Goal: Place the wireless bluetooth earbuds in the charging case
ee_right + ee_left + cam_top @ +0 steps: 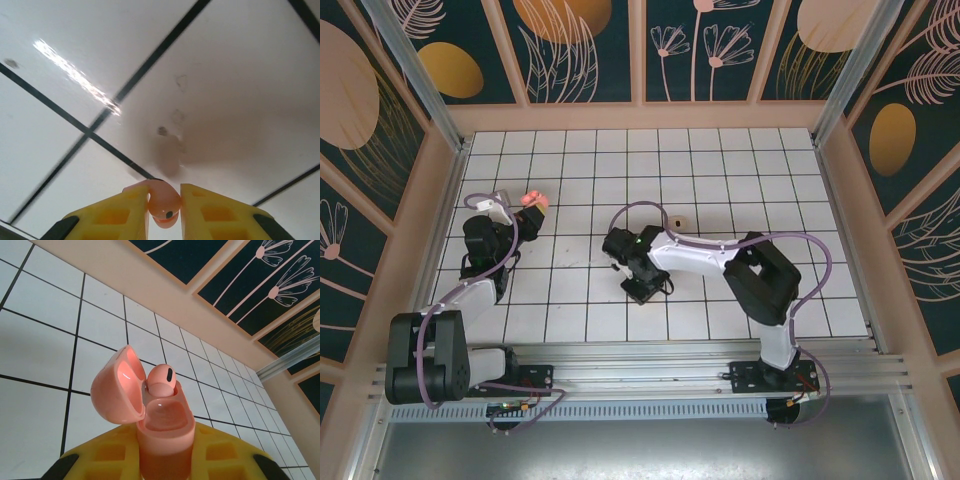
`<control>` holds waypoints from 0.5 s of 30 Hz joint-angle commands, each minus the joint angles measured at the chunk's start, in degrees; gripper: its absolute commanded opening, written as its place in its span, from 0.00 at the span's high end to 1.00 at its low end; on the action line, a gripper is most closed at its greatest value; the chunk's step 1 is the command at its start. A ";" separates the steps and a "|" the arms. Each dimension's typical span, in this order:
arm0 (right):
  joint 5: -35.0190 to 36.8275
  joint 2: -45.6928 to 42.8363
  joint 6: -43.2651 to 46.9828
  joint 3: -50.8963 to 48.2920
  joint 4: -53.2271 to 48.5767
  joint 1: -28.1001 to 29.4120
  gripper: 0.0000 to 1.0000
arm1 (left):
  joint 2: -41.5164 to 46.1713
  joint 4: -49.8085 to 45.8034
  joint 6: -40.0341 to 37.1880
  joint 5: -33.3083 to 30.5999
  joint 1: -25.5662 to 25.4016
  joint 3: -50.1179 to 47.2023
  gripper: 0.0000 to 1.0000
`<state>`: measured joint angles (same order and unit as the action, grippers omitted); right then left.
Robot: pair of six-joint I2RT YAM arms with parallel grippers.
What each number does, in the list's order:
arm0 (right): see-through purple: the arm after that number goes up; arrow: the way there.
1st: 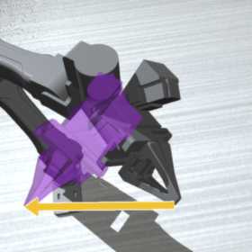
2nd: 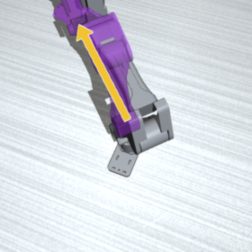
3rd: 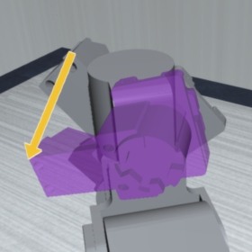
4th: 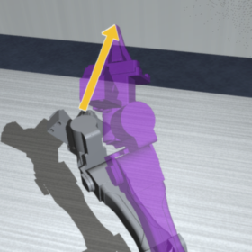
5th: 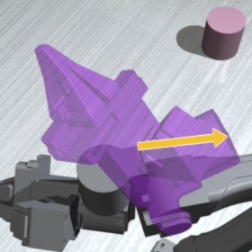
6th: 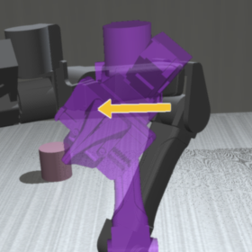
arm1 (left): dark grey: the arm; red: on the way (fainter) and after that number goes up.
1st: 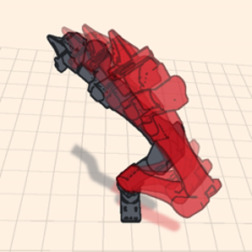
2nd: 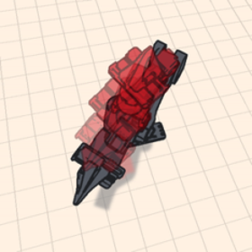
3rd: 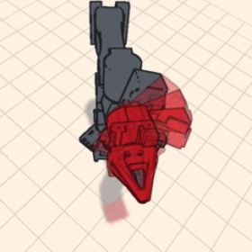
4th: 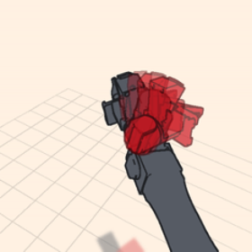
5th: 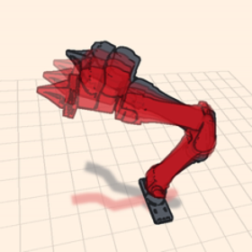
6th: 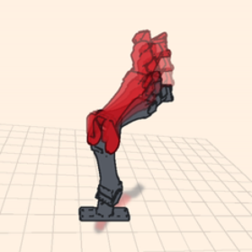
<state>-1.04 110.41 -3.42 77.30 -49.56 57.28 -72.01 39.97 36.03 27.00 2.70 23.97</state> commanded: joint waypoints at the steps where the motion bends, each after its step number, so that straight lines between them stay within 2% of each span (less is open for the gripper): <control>1: 4.83 1.47 7.61 1.41 -4.51 -0.31 0.78 | -0.41 0.38 -1.49 1.30 0.35 1.63 0.85; 5: 6.21 2.48 10.39 2.59 -3.88 -0.83 0.77 | -0.30 0.13 -1.57 1.97 0.36 2.03 0.85; 8: 6.07 2.69 9.84 4.26 -3.47 -1.33 0.68 | 0.09 0.45 -1.32 2.08 0.34 2.23 0.85; 11: 3.49 1.72 5.58 6.35 -4.93 -1.38 0.58 | 0.38 0.32 -1.40 2.39 0.37 2.42 0.85; 15: -0.10 -2.09 -5.08 6.48 -5.41 -1.42 0.55 | 0.30 -0.11 -1.46 2.89 0.37 2.46 0.85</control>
<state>1.39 111.98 -0.91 82.50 -51.99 56.12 -72.05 39.59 35.97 28.40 2.70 25.02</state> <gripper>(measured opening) 0.446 0.194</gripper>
